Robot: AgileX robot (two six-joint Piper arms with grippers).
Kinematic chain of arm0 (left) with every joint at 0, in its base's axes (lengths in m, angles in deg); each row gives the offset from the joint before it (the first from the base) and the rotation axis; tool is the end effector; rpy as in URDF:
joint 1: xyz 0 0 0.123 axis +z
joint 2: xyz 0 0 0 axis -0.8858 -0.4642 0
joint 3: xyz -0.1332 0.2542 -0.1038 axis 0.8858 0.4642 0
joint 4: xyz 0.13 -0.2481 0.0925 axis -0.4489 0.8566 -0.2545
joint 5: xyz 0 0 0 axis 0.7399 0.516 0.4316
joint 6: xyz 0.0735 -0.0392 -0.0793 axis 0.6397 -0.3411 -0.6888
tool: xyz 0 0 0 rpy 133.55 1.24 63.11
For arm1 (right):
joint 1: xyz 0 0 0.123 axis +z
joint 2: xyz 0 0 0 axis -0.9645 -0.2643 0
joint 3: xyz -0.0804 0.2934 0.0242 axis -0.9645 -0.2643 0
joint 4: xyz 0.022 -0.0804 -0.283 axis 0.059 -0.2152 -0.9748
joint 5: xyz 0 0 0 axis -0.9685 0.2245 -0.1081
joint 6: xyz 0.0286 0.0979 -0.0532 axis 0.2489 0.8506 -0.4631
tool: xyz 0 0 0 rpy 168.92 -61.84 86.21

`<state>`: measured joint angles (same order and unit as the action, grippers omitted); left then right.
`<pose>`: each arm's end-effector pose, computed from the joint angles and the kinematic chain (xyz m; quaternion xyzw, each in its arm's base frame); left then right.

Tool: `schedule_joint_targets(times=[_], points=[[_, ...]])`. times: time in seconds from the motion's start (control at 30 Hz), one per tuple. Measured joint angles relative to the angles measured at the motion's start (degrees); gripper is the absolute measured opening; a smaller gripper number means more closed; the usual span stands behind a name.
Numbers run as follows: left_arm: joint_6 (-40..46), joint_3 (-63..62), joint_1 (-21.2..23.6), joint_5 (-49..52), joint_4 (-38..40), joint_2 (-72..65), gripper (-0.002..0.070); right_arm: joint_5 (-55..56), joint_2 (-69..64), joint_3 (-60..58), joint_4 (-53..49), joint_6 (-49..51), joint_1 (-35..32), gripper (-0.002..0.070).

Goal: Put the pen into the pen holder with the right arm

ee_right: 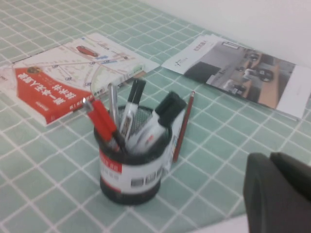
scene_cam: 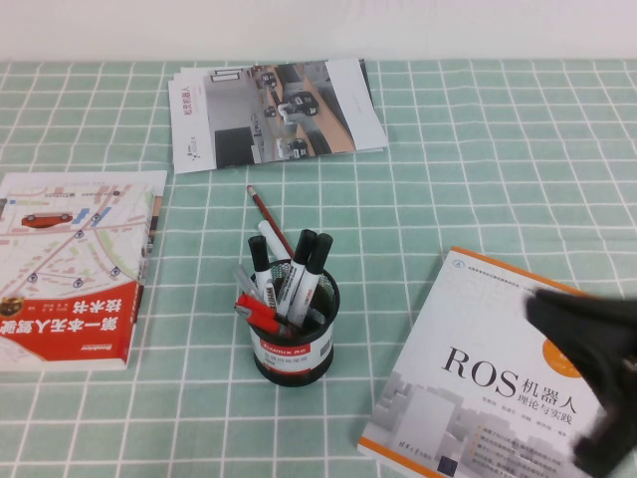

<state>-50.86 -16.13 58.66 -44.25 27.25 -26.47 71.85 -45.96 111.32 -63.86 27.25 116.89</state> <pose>0.0984 -0.0070 0.1640 0.0288 0.8060 -0.0199 0.5909 0.1568 0.1395 0.2901 -0.3181 0.7159 0.1844 0.5936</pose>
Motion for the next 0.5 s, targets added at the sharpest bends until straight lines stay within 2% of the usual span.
schedule_joint_targets(times=[0.2, 0.43, 0.5], points=[[0.0, 0.0, 0.0, 0.0, 0.0, 0.0, -0.0004, -2.3, 7.5, -6.8, 0.0, 0.0, 0.0, -0.0018], [0.0, 0.0, 0.0, 0.0, 0.0, 0.0, -0.0004, -7.5, 8.9, -8.7, 0.2, 0.1, 0.0, -0.0019], [0.0, 0.0, 0.0, 0.0, 0.0, 0.0, -0.0004, -8.9, 9.8, -9.3, 1.0, 0.1, -1.9, -0.0019]])
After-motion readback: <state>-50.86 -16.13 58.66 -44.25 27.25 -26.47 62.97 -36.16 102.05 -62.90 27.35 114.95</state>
